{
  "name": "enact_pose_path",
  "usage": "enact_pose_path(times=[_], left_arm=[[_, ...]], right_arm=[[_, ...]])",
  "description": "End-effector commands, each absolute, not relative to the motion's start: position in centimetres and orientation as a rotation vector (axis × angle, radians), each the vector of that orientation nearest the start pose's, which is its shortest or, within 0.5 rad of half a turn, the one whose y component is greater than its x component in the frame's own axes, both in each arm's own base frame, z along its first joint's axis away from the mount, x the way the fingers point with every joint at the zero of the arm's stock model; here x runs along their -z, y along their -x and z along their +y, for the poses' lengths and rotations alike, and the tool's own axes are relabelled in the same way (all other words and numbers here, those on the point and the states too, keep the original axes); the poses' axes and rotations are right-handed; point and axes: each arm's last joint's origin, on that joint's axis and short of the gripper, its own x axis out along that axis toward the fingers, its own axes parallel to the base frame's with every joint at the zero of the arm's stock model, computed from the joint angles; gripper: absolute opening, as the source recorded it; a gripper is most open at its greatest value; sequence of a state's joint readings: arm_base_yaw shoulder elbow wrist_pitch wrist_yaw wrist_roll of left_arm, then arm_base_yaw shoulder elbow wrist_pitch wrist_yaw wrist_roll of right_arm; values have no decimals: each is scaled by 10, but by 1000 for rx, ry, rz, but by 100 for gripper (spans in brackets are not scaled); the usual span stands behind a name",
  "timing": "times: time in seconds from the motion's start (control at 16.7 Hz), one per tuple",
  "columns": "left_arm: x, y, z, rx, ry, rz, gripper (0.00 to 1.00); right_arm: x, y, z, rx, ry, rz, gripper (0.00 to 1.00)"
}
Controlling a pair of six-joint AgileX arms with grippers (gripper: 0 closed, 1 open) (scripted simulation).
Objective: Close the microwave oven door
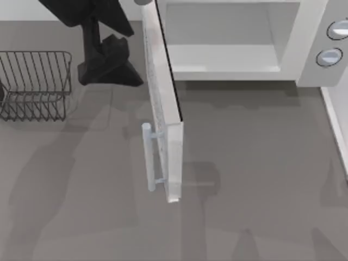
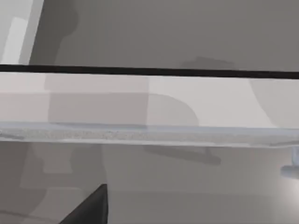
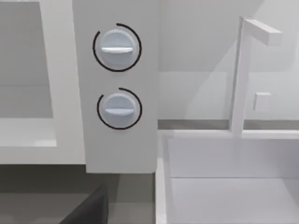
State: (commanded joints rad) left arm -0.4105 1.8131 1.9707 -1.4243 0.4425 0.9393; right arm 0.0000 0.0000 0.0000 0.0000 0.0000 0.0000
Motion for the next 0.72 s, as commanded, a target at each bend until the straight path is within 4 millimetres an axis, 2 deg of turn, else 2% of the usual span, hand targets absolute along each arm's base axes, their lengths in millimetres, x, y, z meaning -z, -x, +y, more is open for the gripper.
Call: enact_pose_path(times=[0.42, 0.72], left_arm=[[-311, -323, -177, 1271, -728, 854, 100], [-307, -322, -179, 1272, -728, 856, 100]], right_arm=[[-160, -106, -1, 0, 0, 0, 100], [-160, -106, -1, 0, 0, 0, 100]])
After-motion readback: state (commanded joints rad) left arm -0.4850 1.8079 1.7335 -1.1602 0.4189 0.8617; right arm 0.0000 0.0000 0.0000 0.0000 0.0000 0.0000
